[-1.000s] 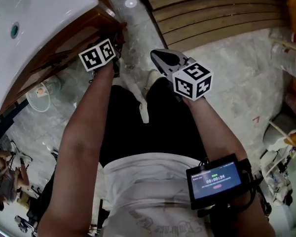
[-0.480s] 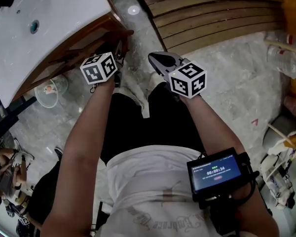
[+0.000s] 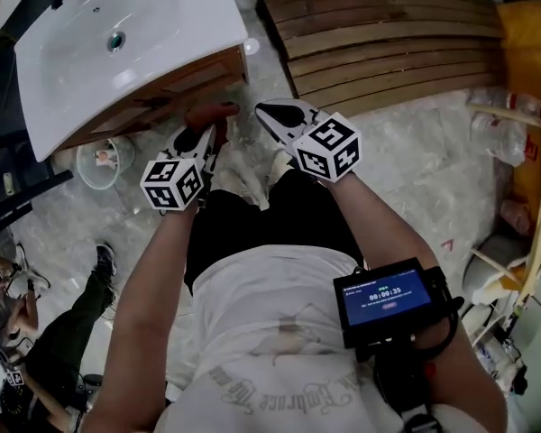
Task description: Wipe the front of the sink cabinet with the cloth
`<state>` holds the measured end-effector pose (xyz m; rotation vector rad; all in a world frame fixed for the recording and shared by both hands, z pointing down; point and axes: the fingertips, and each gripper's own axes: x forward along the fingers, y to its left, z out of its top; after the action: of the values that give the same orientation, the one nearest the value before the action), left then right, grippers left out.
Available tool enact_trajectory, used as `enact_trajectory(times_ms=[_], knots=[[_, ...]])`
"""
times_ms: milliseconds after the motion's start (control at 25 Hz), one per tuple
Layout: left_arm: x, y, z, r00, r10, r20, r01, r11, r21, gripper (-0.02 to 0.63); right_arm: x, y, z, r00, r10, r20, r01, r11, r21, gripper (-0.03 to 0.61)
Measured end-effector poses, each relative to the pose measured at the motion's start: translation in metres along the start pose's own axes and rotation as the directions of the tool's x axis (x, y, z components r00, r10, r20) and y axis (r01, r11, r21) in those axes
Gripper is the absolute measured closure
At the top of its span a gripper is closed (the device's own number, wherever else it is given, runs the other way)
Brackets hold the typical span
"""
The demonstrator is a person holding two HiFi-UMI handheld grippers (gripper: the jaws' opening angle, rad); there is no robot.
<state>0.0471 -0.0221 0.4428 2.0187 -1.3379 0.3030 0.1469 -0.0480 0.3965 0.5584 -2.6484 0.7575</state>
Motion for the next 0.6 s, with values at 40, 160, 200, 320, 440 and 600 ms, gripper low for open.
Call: enact_trajectory(times_ms=[40, 160, 200, 320, 440, 600], knots=[[-0.016, 0.002, 0.006, 1.0, 0.008, 0.01, -0.008, 1.0, 0.01, 0.508, -0.001, 0.01, 0.008, 1.0, 0.009, -0.003, -0.009, 1.0, -0.024, 0.565], [-0.065, 0.011, 0.026, 0.998, 0.035, 0.057, -0.036, 0.999, 0.014, 0.508, -0.006, 0.038, 0.028, 0.999, 0.034, -0.01, -0.035, 0.996, -0.088, 0.565], [-0.08, 0.012, 0.034, 0.996, 0.045, 0.077, -0.047, 0.999, 0.016, 0.508, -0.009, 0.047, 0.035, 0.999, 0.043, -0.01, -0.044, 0.994, -0.104, 0.565], [-0.12, 0.013, 0.053, 0.991, 0.064, 0.122, -0.069, 0.997, 0.043, 0.508, -0.018, 0.073, 0.055, 0.998, 0.066, -0.002, -0.066, 0.987, -0.147, 0.565], [-0.149, 0.012, 0.067, 0.986, 0.064, 0.157, -0.074, 0.995, 0.06, 0.508, -0.024, 0.095, 0.07, 0.997, 0.078, 0.003, -0.076, 0.98, -0.184, 0.565], [-0.185, 0.002, 0.087, 0.975, 0.049, 0.216, -0.067, 0.995, 0.077, 0.508, -0.026, 0.119, 0.088, 0.997, 0.07, 0.024, -0.064, 0.977, -0.202, 0.565]])
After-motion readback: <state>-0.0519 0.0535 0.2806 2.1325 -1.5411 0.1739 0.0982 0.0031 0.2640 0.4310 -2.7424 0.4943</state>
